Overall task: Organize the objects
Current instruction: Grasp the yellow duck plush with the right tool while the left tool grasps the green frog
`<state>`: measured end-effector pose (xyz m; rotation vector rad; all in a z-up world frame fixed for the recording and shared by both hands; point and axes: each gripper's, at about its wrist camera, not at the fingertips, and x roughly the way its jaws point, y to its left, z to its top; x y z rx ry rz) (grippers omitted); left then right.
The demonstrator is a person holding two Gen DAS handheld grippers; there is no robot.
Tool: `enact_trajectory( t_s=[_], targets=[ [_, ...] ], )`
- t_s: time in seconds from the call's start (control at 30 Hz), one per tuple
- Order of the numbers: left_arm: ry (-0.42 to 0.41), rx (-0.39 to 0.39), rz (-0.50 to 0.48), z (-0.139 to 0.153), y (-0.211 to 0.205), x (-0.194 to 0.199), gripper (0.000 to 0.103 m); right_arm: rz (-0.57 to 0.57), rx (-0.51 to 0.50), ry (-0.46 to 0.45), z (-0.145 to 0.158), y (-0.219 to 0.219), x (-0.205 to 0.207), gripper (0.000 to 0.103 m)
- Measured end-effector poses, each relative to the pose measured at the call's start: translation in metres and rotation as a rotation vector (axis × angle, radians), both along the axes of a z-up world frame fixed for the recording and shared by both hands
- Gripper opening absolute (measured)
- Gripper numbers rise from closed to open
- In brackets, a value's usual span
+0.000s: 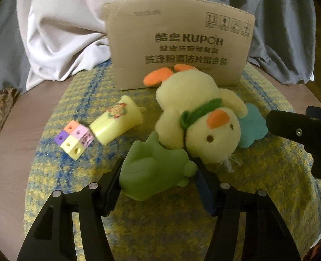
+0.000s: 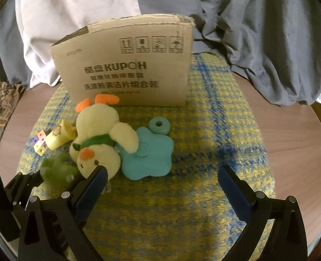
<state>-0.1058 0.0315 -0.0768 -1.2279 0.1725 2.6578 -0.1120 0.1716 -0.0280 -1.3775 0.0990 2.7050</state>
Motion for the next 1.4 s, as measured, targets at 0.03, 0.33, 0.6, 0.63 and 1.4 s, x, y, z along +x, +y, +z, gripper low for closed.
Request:
enact_trajectory(
  t_s=[0.03, 0.33, 0.6, 0.63, 1.4],
  targets=[
    [0.0, 0.001, 0.009, 0.001, -0.003, 0.001, 0.06, 0.005, 0.0, 0.001, 0.0, -0.003, 0.0, 0.102],
    [0.005, 0.025, 0.089, 0.006, -0.037, 0.007, 0.06, 0.074, 0.0, -0.011, -0.007, -0.036, -0.009, 0.102],
    [0.014, 0.042, 0.149, 0.007, -0.06, 0.009, 0.06, 0.123, 0.011, -0.032, -0.014, -0.062, -0.024, 0.102],
    [0.014, 0.049, 0.157, 0.007, -0.064, 0.009, 0.06, 0.128, 0.013, -0.034, -0.014, -0.064, -0.026, 0.102],
    [0.019, 0.068, 0.171, 0.006, -0.078, 0.011, 0.06, 0.192, -0.059, -0.112, -0.04, -0.079, -0.043, 0.049]
  ],
)
